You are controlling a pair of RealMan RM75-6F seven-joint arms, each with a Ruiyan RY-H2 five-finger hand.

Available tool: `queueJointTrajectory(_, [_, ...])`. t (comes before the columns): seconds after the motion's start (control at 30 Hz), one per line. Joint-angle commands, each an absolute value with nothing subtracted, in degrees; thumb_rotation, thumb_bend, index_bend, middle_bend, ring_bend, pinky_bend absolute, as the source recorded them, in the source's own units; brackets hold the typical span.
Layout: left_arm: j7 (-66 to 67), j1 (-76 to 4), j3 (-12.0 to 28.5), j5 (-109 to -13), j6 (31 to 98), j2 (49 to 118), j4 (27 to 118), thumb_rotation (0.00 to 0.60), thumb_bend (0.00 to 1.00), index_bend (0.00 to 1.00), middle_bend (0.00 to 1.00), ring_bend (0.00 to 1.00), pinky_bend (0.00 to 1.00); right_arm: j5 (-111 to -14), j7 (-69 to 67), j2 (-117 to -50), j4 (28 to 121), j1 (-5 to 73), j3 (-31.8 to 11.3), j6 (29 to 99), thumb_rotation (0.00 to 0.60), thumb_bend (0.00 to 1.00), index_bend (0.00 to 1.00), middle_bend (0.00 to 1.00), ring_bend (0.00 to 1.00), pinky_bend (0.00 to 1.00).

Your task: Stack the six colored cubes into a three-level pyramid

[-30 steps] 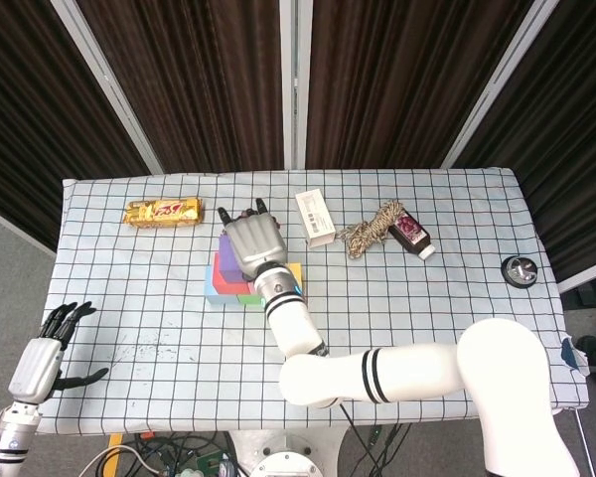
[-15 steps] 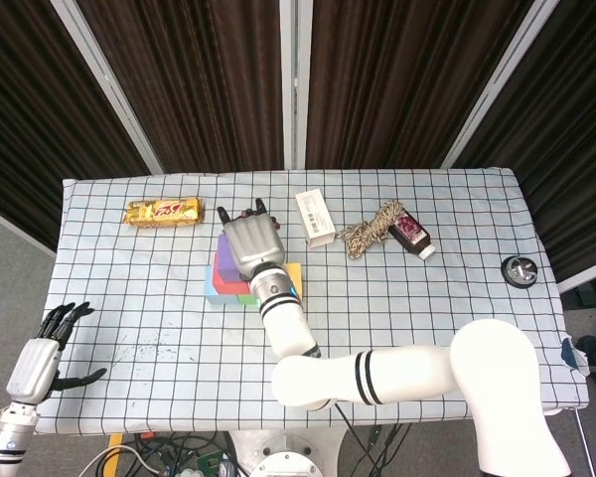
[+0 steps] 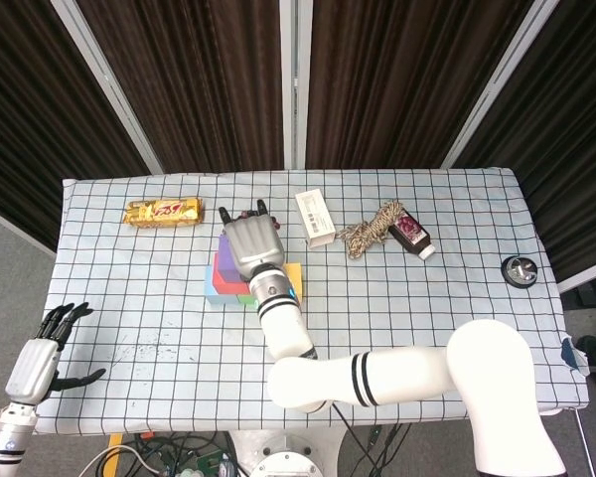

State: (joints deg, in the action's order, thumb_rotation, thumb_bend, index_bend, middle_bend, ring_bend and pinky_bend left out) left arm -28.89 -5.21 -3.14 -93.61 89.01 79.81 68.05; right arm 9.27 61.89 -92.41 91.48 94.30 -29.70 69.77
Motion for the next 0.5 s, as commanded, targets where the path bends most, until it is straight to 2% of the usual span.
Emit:
queueJointTrajectory(0.03, [-28.87, -5.22, -3.14, -93.63, 89.0, 79.82, 68.02, 0.6, 0.0, 0.05, 0.15, 0.05, 0.02, 9.36, 62.24, -92.47, 91.45, 94.2, -30.0, 69.82, 0.6, 0.15, 0.0, 0.59, 0.19, 0.0])
queueJointTrajectory(0.5, [-28.99, -5.12, -3.15, -93.48, 88.9, 79.84, 67.85, 0.6, 0.0, 0.05, 0.15, 0.05, 0.02, 9.79, 64.02, -93.67, 90.34, 94.05, -30.87, 69.3, 0.6, 0.16, 0.0, 0.59, 0.19, 0.0])
